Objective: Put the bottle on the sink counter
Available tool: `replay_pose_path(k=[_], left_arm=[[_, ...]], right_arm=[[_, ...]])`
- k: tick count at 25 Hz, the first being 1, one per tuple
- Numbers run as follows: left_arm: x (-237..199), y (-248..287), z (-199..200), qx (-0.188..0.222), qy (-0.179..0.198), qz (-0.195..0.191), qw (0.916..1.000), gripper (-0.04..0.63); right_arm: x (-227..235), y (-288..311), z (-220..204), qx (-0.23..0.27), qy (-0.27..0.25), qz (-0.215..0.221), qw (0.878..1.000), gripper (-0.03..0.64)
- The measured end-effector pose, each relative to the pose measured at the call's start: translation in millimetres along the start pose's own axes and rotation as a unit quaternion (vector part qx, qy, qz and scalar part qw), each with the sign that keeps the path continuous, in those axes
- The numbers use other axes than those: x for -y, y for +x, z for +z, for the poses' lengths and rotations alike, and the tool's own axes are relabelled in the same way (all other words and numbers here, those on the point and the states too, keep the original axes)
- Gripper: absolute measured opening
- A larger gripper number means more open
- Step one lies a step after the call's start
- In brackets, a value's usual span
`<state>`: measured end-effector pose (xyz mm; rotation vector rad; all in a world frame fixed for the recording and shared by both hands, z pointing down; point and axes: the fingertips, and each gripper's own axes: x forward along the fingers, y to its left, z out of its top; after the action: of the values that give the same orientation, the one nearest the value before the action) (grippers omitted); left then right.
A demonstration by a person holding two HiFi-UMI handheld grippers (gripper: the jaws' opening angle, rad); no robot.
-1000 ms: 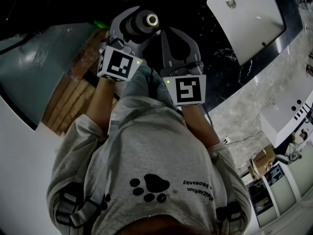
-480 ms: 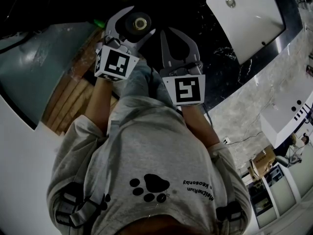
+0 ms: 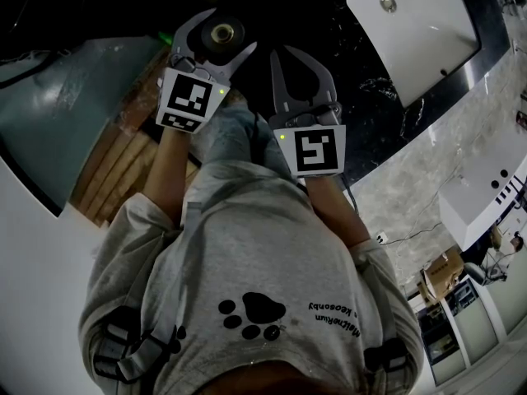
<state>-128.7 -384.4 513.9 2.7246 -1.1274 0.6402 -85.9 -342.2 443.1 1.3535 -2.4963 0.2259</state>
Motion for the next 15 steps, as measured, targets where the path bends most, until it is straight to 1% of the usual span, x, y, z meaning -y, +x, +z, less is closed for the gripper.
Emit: replay_pose_path(k=[9,14,15], left_arm=[[-6.8,5.0,-2.4,-0.025,-0.03,0.026,0.9989,0.35],[-8.0,4.5,-2.9,-0.026,-0.03,0.04,0.9984,0.354],[-7.5,4.5,-2.3,-0.023,-0.03,0.042,0.9984,0.369]], right_arm=[[-1.4,-3.1,0.4,0.004,0.0,0.003,1.0,0.002],[-2.2,-6.7,2.5,0.006,-0.001,0.003,1.0,0.002],[-2.2,-7.9,3.1,0.007,-0.002,0.003,1.0,0.002]])
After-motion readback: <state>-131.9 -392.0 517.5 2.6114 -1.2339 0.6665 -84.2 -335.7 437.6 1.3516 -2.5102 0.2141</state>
